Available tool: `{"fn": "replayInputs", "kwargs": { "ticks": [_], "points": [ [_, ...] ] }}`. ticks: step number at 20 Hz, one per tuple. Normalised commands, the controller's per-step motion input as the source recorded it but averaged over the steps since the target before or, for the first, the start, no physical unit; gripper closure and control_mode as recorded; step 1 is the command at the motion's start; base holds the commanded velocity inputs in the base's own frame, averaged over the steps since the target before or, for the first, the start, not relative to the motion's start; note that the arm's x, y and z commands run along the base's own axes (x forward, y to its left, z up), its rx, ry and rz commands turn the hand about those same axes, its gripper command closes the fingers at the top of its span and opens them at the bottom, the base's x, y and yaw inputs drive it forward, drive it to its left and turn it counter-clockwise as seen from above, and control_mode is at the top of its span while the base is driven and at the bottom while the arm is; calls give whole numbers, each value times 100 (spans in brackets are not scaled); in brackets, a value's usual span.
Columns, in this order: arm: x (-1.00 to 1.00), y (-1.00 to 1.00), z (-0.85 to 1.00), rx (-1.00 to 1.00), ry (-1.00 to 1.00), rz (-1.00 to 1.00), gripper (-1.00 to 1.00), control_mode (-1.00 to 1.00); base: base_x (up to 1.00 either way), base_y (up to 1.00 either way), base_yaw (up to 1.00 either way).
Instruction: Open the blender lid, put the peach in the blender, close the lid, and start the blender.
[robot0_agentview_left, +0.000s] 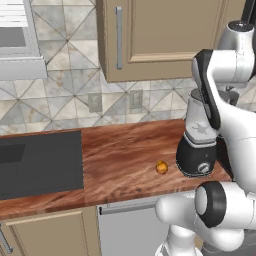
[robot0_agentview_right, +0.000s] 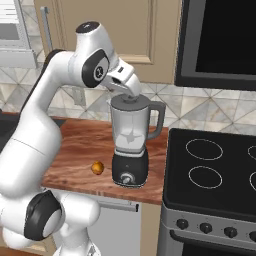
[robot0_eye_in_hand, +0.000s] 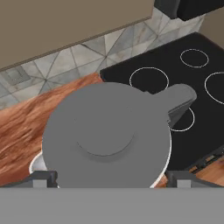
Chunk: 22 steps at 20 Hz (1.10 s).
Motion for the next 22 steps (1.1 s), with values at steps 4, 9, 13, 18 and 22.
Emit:
{"fn": "replayInputs", "kwargs": {
  "ticks": [4,9,13,18,22],
  "points": [
    [13,-16,-9,0,0,-1,-100,-100,0,0,0],
    [14,0,-19,0,0,2,-100,-100,0,0,0],
    [7,0,-21,0,0,2,-100,-100,0,0,0],
    [7,0,-20,0,0,0,-100,-100,0,0,0],
    [4,0,-15,0,0,0,-100,-100,0,0,0]
  ]
}}
